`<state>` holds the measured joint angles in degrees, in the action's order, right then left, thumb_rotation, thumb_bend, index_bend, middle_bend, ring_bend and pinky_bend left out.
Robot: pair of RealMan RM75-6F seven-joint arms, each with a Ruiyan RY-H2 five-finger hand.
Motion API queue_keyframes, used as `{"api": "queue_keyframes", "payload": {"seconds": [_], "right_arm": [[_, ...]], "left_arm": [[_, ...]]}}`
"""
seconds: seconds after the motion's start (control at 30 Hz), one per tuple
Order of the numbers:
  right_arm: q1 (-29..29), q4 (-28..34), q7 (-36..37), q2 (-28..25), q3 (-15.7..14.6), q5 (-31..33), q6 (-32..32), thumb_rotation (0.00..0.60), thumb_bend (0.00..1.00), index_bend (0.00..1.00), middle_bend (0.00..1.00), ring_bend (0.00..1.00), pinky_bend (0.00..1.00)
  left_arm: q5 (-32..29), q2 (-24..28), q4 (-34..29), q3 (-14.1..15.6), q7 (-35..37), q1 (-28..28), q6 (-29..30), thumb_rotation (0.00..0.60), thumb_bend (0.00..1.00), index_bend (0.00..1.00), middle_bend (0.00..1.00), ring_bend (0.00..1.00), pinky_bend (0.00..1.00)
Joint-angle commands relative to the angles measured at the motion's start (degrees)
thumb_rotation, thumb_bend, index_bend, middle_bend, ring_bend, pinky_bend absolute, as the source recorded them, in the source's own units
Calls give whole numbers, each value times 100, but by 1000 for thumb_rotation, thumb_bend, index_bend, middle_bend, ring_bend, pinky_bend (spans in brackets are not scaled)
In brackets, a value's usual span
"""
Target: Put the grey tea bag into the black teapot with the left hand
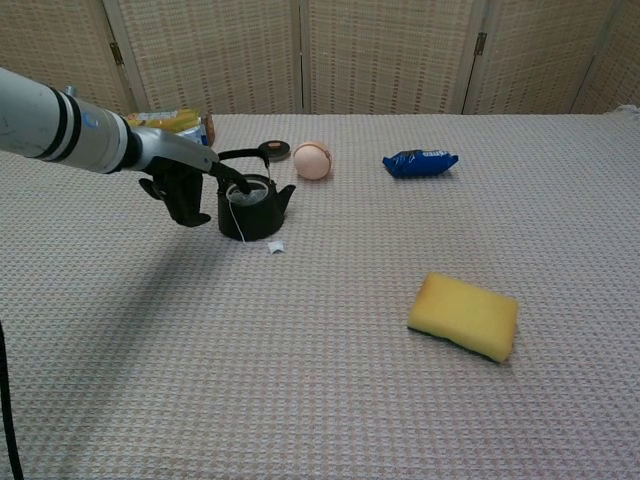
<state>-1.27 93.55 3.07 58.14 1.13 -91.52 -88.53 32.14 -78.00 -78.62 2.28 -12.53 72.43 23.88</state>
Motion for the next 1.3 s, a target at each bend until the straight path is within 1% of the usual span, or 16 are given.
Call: {"api": "queue_keyframes", "payload": {"seconds": [0.03, 0.4, 0.53, 0.67, 0.77, 0.87, 0.97, 1.0, 1.07, 1.1, 1.17, 1.2, 1.27, 1.3], "right_arm": [[0, 4, -4, 1, 3, 2, -4, 600, 137, 0, 0, 0, 0], [-2, 6, -34, 11, 3, 3, 1, 600, 137, 0, 0, 0, 0], [-2, 14, -27, 2, -1, -7, -1, 600, 137, 0, 0, 0, 0], [14, 13, 10, -14, -32, -101, -56, 600, 137, 0, 0, 0, 0], [51, 5, 42, -26, -69, -221, -160, 600, 138, 0, 0, 0, 0], [89, -19, 93, -36, -103, -324, -260, 600, 137, 0, 0, 0, 0], [127, -50, 141, -47, -147, -450, -362, 600, 138, 0, 0, 0, 0], [140, -61, 156, -52, -163, -491, -395, 600, 138, 0, 0, 0, 0], [174, -88, 200, -58, -196, -566, -467, 600, 138, 0, 0, 0, 0], [189, -104, 223, -62, -216, -606, -498, 600, 138, 0, 0, 0, 0], [207, -129, 253, -64, -245, -659, -531, 600, 137, 0, 0, 0, 0], [212, -140, 259, -64, -262, -685, -535, 600, 137, 0, 0, 0, 0], [209, -146, 248, -58, -277, -710, -524, 600, 137, 0, 0, 0, 0], [204, -141, 219, -50, -283, -713, -503, 600, 137, 0, 0, 0, 0]], "left_arm": [[75, -75, 64, 56, 25, 8, 4, 600, 583, 0, 1000, 994, 1000], [226, -318, 306, 139, 194, 18, -6, 600, 584, 0, 1000, 994, 1000], [363, -202, 113, 75, 248, -11, 164, 600, 584, 0, 1000, 994, 1000], [508, 101, -441, 8, 184, -57, 595, 600, 583, 0, 1000, 993, 1000], [566, 432, -1043, -19, 41, -93, 1029, 600, 583, 0, 1000, 984, 1000], [580, 829, -1762, -28, -156, -158, 1531, 600, 582, 0, 1000, 975, 1000], [736, 1275, -2601, -27, -294, -363, 2127, 600, 581, 0, 1000, 961, 1000], [859, 1429, -2875, -5, -319, -478, 2342, 600, 579, 0, 1000, 950, 1000], [1324, 1799, -3509, 121, -364, -866, 2931, 600, 560, 0, 1000, 926, 1000], [1701, 2007, -3843, 246, -375, -1166, 3324, 600, 527, 0, 1000, 900, 1000], [2462, 2264, -4227, 503, -384, -1735, 4044, 600, 458, 0, 999, 841, 994], [3091, 2355, -4343, 711, -374, -2195, 4621, 600, 427, 0, 981, 793, 972], [4076, 2333, -4261, 1035, -230, -2953, 5519, 600, 389, 0, 877, 647, 866], [4589, 2247, -4071, 1224, -121, -3437, 6057, 600, 371, 0, 729, 514, 761]]}}
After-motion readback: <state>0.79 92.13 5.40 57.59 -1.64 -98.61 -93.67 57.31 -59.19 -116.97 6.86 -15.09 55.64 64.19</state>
